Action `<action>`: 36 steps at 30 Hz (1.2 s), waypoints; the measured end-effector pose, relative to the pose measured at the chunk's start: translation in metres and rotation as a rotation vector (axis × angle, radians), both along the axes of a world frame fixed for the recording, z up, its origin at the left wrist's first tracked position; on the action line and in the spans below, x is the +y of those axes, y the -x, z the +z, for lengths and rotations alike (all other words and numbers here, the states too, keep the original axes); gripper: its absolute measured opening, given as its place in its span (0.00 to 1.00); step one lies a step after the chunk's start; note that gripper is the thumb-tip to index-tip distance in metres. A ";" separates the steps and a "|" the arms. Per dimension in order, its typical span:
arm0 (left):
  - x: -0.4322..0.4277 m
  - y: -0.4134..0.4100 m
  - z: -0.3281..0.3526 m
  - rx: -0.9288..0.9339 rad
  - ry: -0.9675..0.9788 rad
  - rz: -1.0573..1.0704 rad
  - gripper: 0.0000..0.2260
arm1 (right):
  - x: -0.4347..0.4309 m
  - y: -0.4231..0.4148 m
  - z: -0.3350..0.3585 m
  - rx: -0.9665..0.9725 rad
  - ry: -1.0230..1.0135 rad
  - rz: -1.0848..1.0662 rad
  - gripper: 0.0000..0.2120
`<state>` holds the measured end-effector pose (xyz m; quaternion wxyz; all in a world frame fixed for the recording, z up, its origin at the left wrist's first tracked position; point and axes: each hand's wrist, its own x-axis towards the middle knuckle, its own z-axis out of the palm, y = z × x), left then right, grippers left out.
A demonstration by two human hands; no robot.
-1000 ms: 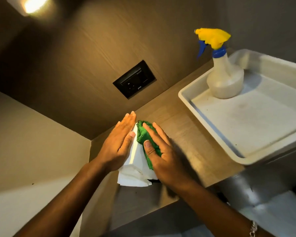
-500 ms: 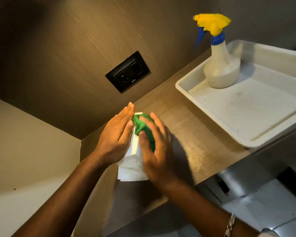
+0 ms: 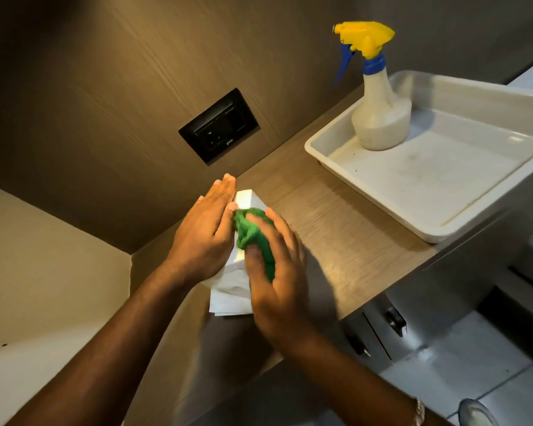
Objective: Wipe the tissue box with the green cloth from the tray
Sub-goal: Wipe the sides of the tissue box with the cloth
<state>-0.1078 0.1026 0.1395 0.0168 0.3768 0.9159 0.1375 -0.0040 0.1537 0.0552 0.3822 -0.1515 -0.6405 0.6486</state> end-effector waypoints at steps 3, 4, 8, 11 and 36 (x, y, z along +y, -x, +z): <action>0.001 0.001 -0.002 0.010 -0.019 0.008 0.27 | 0.031 0.028 0.013 -0.094 0.049 0.048 0.21; 0.001 0.002 -0.003 0.010 -0.029 0.016 0.27 | 0.038 0.033 0.016 -0.109 0.071 0.083 0.21; -0.001 0.004 -0.005 0.015 -0.056 0.000 0.26 | 0.023 0.012 0.009 -0.087 0.018 0.075 0.19; -0.002 0.005 -0.005 0.016 -0.063 -0.009 0.26 | -0.002 -0.019 0.004 -0.053 -0.015 0.051 0.18; 0.007 0.001 0.054 -0.092 0.459 0.075 0.52 | 0.096 -0.124 -0.002 -0.130 0.174 0.438 0.18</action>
